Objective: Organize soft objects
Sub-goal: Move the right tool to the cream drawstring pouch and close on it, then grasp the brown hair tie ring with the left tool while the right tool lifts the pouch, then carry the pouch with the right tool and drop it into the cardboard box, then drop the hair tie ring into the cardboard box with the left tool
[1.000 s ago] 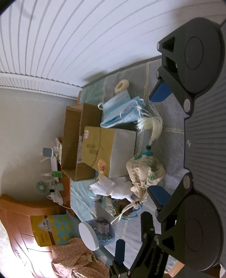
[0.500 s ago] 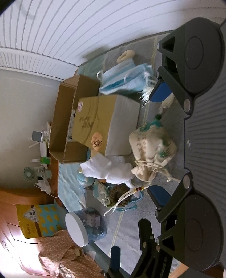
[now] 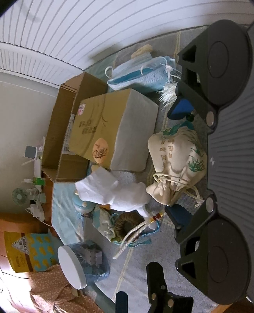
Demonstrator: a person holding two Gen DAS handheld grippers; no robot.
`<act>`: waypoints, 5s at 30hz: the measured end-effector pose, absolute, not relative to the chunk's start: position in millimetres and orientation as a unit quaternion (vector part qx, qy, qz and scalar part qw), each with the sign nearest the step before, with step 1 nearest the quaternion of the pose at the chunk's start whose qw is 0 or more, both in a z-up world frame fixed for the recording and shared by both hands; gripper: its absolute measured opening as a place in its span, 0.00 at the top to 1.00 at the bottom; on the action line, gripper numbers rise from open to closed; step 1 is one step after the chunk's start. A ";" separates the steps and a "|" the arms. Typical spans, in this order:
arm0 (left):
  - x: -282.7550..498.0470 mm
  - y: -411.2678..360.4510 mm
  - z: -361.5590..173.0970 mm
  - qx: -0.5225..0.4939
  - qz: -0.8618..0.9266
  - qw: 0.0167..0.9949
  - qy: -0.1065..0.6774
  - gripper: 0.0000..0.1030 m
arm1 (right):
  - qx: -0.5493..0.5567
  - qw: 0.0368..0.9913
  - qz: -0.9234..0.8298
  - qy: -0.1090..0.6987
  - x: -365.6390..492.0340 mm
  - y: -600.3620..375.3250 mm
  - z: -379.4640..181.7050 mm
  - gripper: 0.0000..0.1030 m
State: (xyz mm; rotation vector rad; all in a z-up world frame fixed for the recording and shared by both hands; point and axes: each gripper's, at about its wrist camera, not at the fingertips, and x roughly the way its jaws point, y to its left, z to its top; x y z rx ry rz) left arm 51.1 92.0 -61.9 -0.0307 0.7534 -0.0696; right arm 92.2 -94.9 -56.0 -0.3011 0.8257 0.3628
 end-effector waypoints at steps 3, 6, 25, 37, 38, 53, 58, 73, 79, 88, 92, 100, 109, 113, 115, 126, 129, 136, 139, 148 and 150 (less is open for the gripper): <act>51.4 87.7 -60.5 -0.010 -0.037 0.929 0.368 0.01 | -0.146 0.886 0.183 0.400 90.0 -99.1 -52.9 0.17; 51.1 83.9 -58.0 -0.006 -0.041 0.929 0.368 0.01 | -0.152 0.883 0.193 0.401 85.0 -105.3 -50.1 0.17; 65.9 55.5 -47.7 0.031 -0.050 0.937 0.344 0.09 | -0.135 0.876 0.214 0.410 71.5 -148.1 -49.2 0.17; 98.7 41.4 -68.0 0.021 -0.048 0.928 0.369 0.37 | -0.130 0.873 0.226 0.411 75.2 -148.0 -49.0 0.17; 101.5 40.1 -69.5 0.022 -0.047 0.927 0.371 0.38 | -0.129 0.873 0.227 0.411 75.3 -148.2 -49.2 0.17; 100.6 44.7 -60.1 0.015 -0.055 0.921 0.386 0.58 | -0.122 0.874 0.240 0.405 73.7 -151.7 -38.6 0.17; 88.9 45.1 -43.4 0.031 -0.074 0.920 0.383 0.58 | -0.117 0.877 0.243 0.397 68.3 -155.1 -26.9 0.17; 67.1 56.0 -18.9 0.044 -0.103 0.925 0.363 0.58 | -0.112 0.890 0.255 0.361 65.3 -155.8 39.3 0.18; 65.6 56.3 -14.7 0.041 -0.119 0.927 0.353 0.58 | -0.102 0.905 0.252 0.327 82.8 -156.6 78.8 0.18; 69.0 61.9 -9.4 0.028 -0.128 0.931 0.341 0.58 | -0.101 0.925 0.233 0.281 153.5 -145.8 126.3 0.18; 74.5 67.1 -10.3 0.021 -0.122 0.932 0.341 0.58 | -0.104 0.926 0.229 0.281 197.8 -134.1 132.7 0.18; 90.6 80.1 -16.8 0.007 -0.095 0.934 0.345 0.58 | -0.066 0.915 0.248 0.311 285.4 -113.3 124.7 0.18; 105.5 87.7 -26.5 0.003 -0.079 0.929 0.361 0.58 | -0.060 0.888 0.237 0.390 345.8 -110.2 64.4 0.18; 108.5 85.3 -27.0 0.008 -0.081 0.928 0.363 0.58 | -0.072 0.884 0.215 0.410 346.5 -117.6 44.3 0.06; 109.0 83.6 -26.4 0.012 -0.084 0.928 0.363 0.58 | -0.062 0.888 0.207 0.405 341.9 -124.5 43.1 0.02; 116.1 74.2 -15.8 0.020 -0.095 0.925 0.367 0.58 | -0.036 0.909 0.192 0.368 290.3 -146.8 56.1 0.00; 119.8 70.5 -9.2 0.026 -0.097 0.926 0.363 0.58 | -0.030 0.912 0.194 0.361 267.5 -150.2 53.7 0.00; 143.5 63.5 10.3 0.033 -0.099 0.931 0.350 0.58 | -0.041 0.920 0.191 0.340 200.6 -152.2 37.6 0.00; 159.6 56.5 19.3 0.041 -0.104 0.933 0.341 0.57 | -0.044 0.922 0.191 0.335 175.5 -154.4 31.9 0.00; 232.6 34.5 36.1 0.060 -0.098 0.940 0.321 0.57 | -0.039 0.926 0.179 0.331 141.2 -165.6 26.1 0.00; 248.3 31.2 35.1 0.059 -0.093 0.941 0.321 0.56 | -0.041 0.926 0.177 0.330 137.3 -168.7 26.5 0.00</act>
